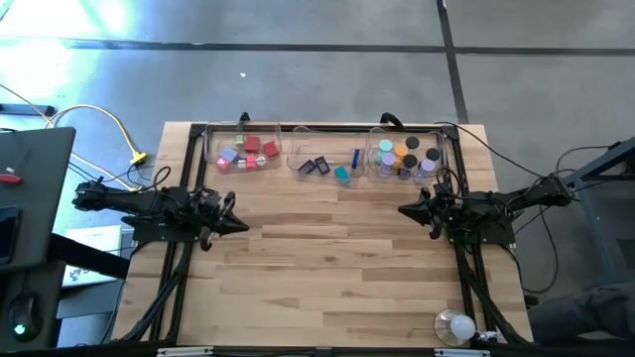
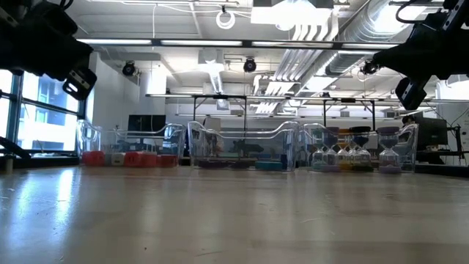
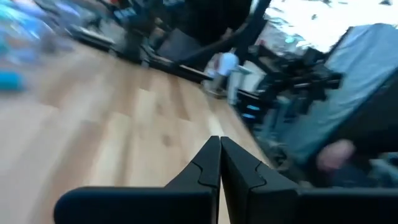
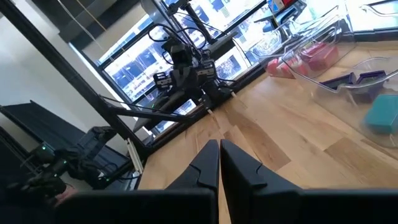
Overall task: Pick & Place Office items
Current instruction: Return to Home Position
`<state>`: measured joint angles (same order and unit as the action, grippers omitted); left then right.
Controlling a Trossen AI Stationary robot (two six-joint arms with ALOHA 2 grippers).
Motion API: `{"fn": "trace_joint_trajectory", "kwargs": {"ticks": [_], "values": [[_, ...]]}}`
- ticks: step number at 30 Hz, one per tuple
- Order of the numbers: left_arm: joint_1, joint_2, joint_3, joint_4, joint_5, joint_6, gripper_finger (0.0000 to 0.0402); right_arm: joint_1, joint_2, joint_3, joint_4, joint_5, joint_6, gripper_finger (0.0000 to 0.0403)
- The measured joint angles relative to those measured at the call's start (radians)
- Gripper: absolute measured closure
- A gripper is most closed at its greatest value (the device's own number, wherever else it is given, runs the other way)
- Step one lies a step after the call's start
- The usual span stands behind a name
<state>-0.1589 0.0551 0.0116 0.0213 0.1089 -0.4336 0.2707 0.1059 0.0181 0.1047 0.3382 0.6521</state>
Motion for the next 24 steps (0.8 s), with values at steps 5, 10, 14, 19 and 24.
{"fn": "trace_joint_trajectory", "kwargs": {"ticks": [5, 10, 14, 19, 24], "values": [[0.000, 0.000, -0.001, 0.000, -0.171, 0.208, 0.0401, 0.000, 0.000, 0.000, 0.000, 0.000, 0.000, 0.0399], [0.000, 0.000, -0.001, 0.005, -0.273, 0.333, 0.0401, 0.000, 0.000, 0.000, 0.000, 0.000, 0.001, 0.0399], [0.000, 0.000, -0.001, 0.005, -0.273, 0.321, 0.0401, 0.000, 0.000, 0.000, 0.000, 0.000, 0.001, 0.0399], [0.000, 0.000, -0.001, 0.005, -0.273, 0.300, 0.0401, 0.000, 0.000, 0.000, 0.000, 0.000, 0.001, 0.0399], [0.000, 0.000, -0.001, 0.004, -0.274, 0.305, 0.0401, 0.000, 0.000, 0.000, 0.000, 0.000, 0.001, 0.0399]]}}
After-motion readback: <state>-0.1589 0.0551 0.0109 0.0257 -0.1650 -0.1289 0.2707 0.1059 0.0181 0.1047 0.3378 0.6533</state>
